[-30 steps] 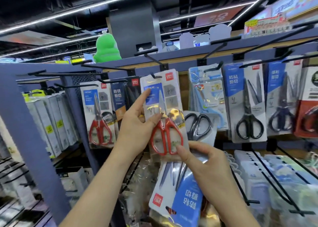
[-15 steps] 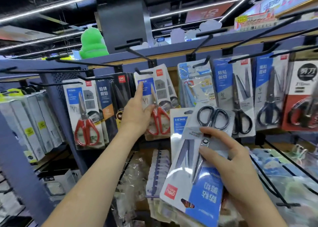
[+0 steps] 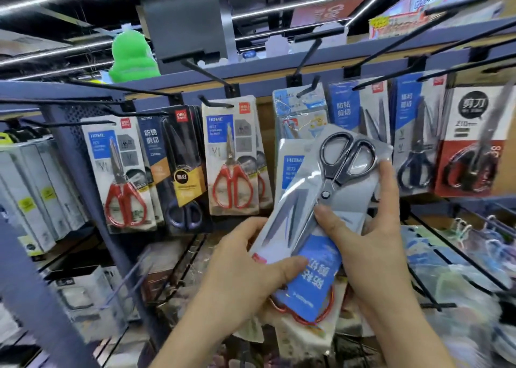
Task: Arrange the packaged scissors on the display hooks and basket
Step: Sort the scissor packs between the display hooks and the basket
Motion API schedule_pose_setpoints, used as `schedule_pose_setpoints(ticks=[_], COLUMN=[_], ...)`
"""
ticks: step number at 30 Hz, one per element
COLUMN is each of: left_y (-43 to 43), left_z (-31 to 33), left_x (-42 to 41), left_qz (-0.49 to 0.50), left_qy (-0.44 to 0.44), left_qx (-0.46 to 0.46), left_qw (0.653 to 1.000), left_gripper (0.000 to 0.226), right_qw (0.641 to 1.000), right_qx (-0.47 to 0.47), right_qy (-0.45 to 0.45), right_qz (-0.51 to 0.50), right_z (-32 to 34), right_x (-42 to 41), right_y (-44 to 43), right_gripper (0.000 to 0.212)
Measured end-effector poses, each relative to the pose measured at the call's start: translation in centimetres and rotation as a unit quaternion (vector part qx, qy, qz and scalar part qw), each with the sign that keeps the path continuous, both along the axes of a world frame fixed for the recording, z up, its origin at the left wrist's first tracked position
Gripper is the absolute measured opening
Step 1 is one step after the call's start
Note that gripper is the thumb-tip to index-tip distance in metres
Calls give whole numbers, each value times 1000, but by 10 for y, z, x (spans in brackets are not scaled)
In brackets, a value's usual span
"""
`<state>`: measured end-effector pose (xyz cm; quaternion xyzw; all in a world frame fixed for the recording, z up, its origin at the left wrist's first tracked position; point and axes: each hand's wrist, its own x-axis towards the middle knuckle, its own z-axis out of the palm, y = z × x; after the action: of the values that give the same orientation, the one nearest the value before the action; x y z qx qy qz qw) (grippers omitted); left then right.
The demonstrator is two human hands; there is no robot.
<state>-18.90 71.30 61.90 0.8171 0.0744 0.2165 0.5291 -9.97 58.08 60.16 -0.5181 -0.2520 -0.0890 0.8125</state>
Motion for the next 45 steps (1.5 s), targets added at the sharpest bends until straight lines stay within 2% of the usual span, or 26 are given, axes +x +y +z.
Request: schedule_pose_setpoints(ticks=[5, 9, 13, 16, 20, 22, 23, 26, 28, 32, 34, 35, 37, 39, 40, 42, 45], left_y=[0, -1, 1, 16, 35, 36, 35, 24, 23, 26, 26, 27, 28, 28, 26, 18, -4], left_z=[0, -2, 0, 12, 40, 53, 58, 72, 78, 92, 97, 99, 98, 92, 89, 84, 84], left_x=[2, 0, -2, -12, -34, -37, -36, -29, -21, -6, -1, 0, 2, 3, 4, 8, 25], left_qz=[80, 120, 97, 117, 141, 128, 120, 101, 89, 83, 78, 77, 70, 46, 29, 2, -24], left_qy=[-86, -149, -152, -205, -275, -292, -294, -288, -280, -250, -253, -258, -242, -212, -203, -195, -225], left_qx=[-133, -175, -205, -137, -32, -11, -8, 16, 29, 81, 39, 0, -76, -139, -172, -222, -284], left_qw=[984, 966, 962, 962, 950, 948, 948, 952, 955, 961, 964, 963, 965, 966, 964, 955, 932], left_gripper=[21, 22, 7, 22, 26, 28, 26, 17, 10, 9, 4, 10, 20, 22, 22, 20, 12], right_qw=[999, 997, 997, 999, 997, 998, 999, 991, 979, 976, 983, 987, 992, 991, 988, 979, 959], right_qx=[38, -7, -55, -49, 14, 27, 16, -123, -175, -182, -161, -140, -109, -120, -137, -186, -270], right_qy=[30, 7, -25, 9, 48, 22, 1, -60, -88, -56, -40, -31, -7, 6, 7, 14, 29], right_qz=[23, 83, 45, -18, -55, -50, -28, 7, 47, 108, 82, 69, 61, 63, 71, 85, 83], right_z=[-4, -9, -7, -6, 6, 13, 15, 18, 21, 20, 20, 18, 11, 8, 4, -2, -10], right_x=[-5, -11, -9, 0, 16, 21, 21, 15, 4, -11, -14, -14, -15, -18, -17, -14, -6], right_y=[4, -1, -11, -26, -55, -68, -74, -82, -78, -71, -68, -66, -63, -64, -66, -75, -88], right_gripper=[75, 68, 30, 41, 46, 33, 17, 44, 36, 29, 18, 11, 9, 9, 13, 34, 52])
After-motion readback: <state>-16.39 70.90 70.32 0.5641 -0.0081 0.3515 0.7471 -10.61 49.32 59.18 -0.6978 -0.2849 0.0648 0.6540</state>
